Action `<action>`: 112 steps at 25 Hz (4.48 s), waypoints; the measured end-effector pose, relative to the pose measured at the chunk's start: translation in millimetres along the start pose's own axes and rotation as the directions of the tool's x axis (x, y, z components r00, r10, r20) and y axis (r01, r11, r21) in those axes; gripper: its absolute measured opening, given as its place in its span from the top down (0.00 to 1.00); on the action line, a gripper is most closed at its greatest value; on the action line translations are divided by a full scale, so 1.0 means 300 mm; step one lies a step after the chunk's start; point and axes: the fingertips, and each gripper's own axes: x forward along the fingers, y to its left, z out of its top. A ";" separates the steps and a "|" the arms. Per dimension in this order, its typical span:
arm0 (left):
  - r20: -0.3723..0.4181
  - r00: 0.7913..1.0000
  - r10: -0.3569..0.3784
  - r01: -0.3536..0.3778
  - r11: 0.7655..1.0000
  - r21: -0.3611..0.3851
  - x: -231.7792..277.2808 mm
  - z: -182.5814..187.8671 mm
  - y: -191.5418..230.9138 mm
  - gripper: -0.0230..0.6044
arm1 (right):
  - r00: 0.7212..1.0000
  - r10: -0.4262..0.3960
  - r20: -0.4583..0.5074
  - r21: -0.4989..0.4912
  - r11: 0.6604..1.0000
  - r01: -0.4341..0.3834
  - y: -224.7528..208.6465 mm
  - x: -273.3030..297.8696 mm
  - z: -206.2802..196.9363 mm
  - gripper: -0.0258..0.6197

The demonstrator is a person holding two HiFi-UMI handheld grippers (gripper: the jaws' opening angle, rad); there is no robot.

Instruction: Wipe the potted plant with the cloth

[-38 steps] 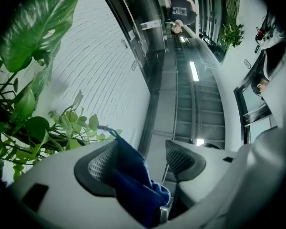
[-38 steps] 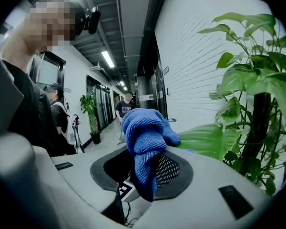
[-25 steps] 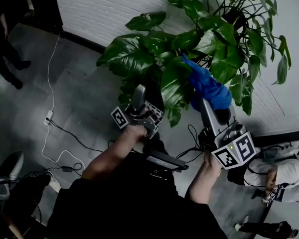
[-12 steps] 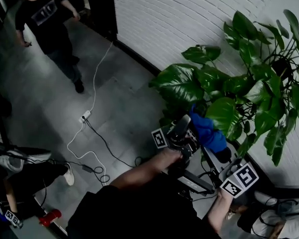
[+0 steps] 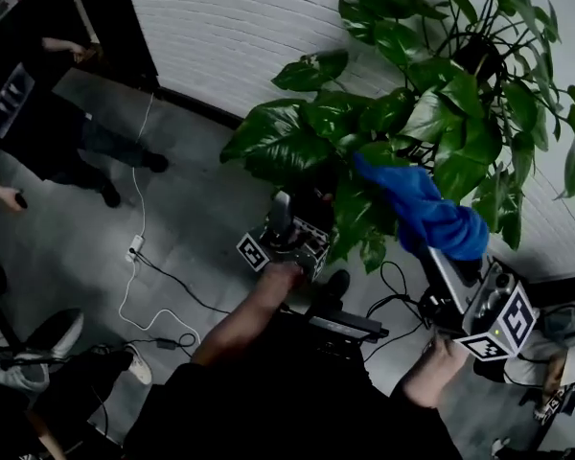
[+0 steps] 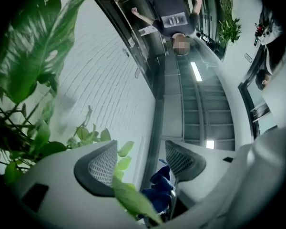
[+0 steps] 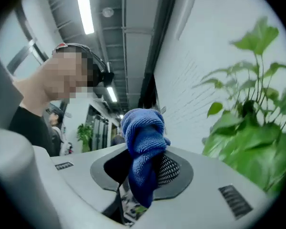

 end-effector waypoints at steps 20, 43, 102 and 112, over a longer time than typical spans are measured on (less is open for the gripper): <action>-0.108 0.994 -0.019 0.016 0.999 -0.028 0.125 -0.197 0.118 0.33 | 0.934 -0.268 -0.236 -0.391 0.906 0.161 -0.243 0.156 -0.078 0.77; -0.008 0.999 -0.036 0.035 0.989 -0.141 0.141 -0.189 0.116 0.32 | 0.913 0.046 -0.405 0.066 0.998 -0.021 -0.154 0.049 -0.530 0.77; -0.135 0.990 -0.047 0.031 0.992 -0.119 0.116 -0.303 0.007 0.33 | 0.963 -0.041 -0.266 -0.054 0.998 0.028 0.013 -0.183 -0.279 0.77; -0.179 0.982 -0.066 0.044 0.991 -0.124 0.111 -0.332 -0.051 0.33 | 0.941 -0.238 -0.241 -0.157 0.966 0.204 -0.119 -0.096 -0.342 0.77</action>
